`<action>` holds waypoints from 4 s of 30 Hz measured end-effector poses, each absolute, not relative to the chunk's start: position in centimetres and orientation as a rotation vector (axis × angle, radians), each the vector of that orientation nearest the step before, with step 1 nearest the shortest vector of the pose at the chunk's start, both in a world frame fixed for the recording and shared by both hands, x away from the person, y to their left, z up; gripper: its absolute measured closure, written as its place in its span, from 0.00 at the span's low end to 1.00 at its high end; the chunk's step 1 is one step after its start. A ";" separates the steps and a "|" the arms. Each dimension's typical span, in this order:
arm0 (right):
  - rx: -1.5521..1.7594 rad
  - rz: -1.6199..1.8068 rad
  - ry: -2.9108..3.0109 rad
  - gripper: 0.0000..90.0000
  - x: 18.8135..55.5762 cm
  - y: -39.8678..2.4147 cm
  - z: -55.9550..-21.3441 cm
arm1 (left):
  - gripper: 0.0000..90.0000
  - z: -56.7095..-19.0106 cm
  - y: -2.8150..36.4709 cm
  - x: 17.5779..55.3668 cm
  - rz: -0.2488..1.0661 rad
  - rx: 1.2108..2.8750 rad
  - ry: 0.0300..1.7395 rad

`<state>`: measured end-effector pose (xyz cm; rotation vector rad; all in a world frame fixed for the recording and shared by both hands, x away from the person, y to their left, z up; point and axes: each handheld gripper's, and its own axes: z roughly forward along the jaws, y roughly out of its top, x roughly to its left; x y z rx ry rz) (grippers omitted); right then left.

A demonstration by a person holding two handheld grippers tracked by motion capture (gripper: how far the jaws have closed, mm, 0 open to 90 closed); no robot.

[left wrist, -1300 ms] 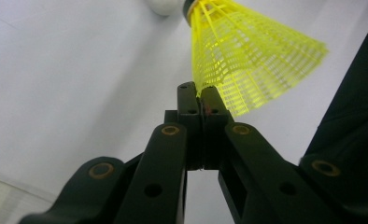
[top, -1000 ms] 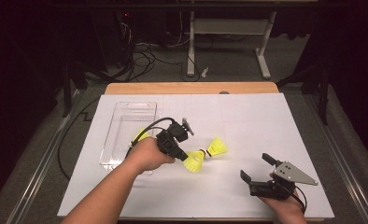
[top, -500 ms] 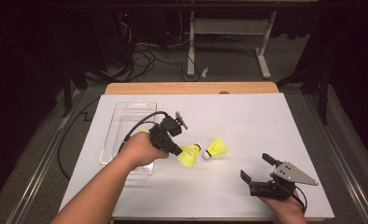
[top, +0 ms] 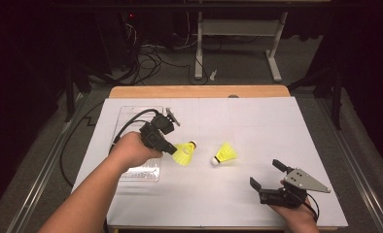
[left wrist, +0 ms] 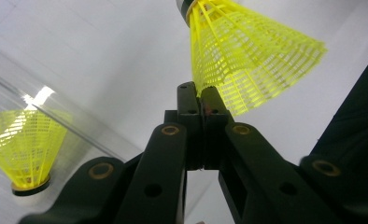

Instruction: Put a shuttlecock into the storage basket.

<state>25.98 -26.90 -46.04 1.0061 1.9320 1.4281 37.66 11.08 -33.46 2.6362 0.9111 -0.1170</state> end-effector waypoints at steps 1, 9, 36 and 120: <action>1.007 1.428 1.932 0.01 26.0 -26.9 -46.0 | 1.00 -33.5 11.3 37.7 -0.114 2.634 0.919; 1.008 1.427 1.932 0.01 26.0 -26.9 -46.1 | 1.00 -33.1 13.1 37.8 -0.092 2.605 0.969; 1.006 1.423 1.938 0.01 25.9 -26.9 -46.1 | 1.00 -32.3 19.4 38.1 -0.041 2.550 1.123; 1.006 1.429 1.952 0.01 26.0 -26.8 -46.3 | 1.00 -36.7 25.0 43.6 0.037 2.467 1.578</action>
